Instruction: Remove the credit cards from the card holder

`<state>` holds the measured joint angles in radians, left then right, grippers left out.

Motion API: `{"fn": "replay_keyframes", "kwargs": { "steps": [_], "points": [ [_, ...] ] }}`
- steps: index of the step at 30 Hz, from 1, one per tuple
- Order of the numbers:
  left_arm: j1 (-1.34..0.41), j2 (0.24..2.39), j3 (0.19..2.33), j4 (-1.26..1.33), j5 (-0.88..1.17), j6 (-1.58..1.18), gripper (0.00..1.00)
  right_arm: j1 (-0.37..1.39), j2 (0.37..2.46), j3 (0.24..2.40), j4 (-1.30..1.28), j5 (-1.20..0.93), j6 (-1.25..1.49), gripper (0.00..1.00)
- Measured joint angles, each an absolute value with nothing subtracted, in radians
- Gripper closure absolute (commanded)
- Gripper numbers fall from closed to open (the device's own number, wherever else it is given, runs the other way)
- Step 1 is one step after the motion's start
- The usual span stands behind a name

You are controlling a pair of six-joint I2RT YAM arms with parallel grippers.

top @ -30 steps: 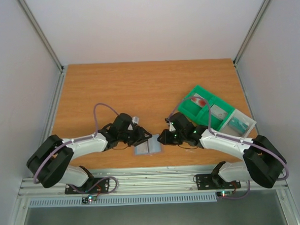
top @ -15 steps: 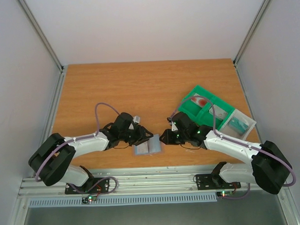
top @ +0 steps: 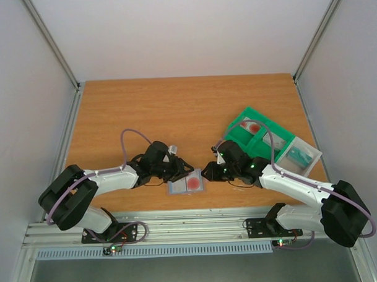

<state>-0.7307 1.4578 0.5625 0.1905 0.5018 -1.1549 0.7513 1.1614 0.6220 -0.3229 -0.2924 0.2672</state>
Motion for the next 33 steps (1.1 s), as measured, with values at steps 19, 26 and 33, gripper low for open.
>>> {"fn": "replay_keyframes", "kwargs": {
  "steps": [19,26,33],
  "points": [
    [-0.731,1.497,0.561,0.112,0.413,-1.113,0.66,0.751,1.393,0.685,-0.273,-0.364,0.248,0.83],
    [-0.731,1.537,0.553,0.137,0.416,-1.107,0.65,0.751,1.481,0.688,-0.27,-0.367,0.233,0.86],
    [-0.731,1.554,0.549,0.176,0.424,-1.107,0.67,0.751,1.542,0.703,-0.293,-0.36,0.221,0.92]
  ]
}}
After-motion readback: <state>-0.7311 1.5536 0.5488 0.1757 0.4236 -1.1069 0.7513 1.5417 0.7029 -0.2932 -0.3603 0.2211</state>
